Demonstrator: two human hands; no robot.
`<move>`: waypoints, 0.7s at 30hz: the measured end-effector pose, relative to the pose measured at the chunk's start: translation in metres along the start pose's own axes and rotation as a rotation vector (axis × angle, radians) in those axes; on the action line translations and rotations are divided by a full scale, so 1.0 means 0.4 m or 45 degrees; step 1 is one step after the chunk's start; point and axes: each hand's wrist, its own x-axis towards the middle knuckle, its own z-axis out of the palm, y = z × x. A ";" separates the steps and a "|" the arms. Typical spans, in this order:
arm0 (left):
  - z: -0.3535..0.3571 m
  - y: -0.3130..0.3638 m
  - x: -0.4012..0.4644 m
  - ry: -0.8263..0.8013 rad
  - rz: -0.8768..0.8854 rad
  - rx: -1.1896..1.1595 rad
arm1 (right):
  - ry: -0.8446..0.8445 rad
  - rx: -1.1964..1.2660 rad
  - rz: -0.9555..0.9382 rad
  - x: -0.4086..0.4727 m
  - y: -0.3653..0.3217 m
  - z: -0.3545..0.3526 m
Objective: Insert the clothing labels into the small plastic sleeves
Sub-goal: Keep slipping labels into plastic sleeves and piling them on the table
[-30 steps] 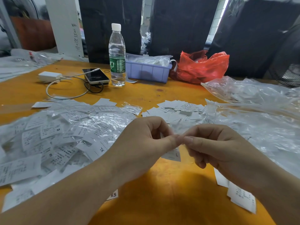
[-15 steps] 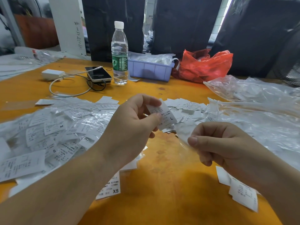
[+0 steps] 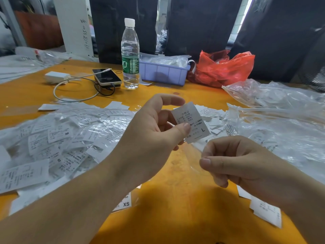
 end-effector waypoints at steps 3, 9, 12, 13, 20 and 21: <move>0.000 -0.002 0.000 -0.027 -0.011 0.006 | -0.025 -0.001 -0.009 -0.001 0.001 -0.001; -0.004 -0.005 0.001 -0.043 -0.042 -0.022 | -0.047 0.046 -0.031 -0.005 0.002 -0.011; -0.005 -0.005 0.002 -0.051 -0.051 -0.052 | -0.027 0.042 -0.052 -0.005 0.004 -0.015; -0.004 -0.004 0.001 -0.053 -0.053 -0.061 | -0.020 0.038 -0.058 -0.004 0.003 -0.015; -0.009 0.003 0.005 0.002 -0.053 -0.114 | 0.081 -0.073 -0.086 -0.004 -0.003 -0.006; -0.009 0.004 0.006 0.010 -0.058 -0.116 | 0.096 -0.091 -0.093 -0.004 -0.003 -0.005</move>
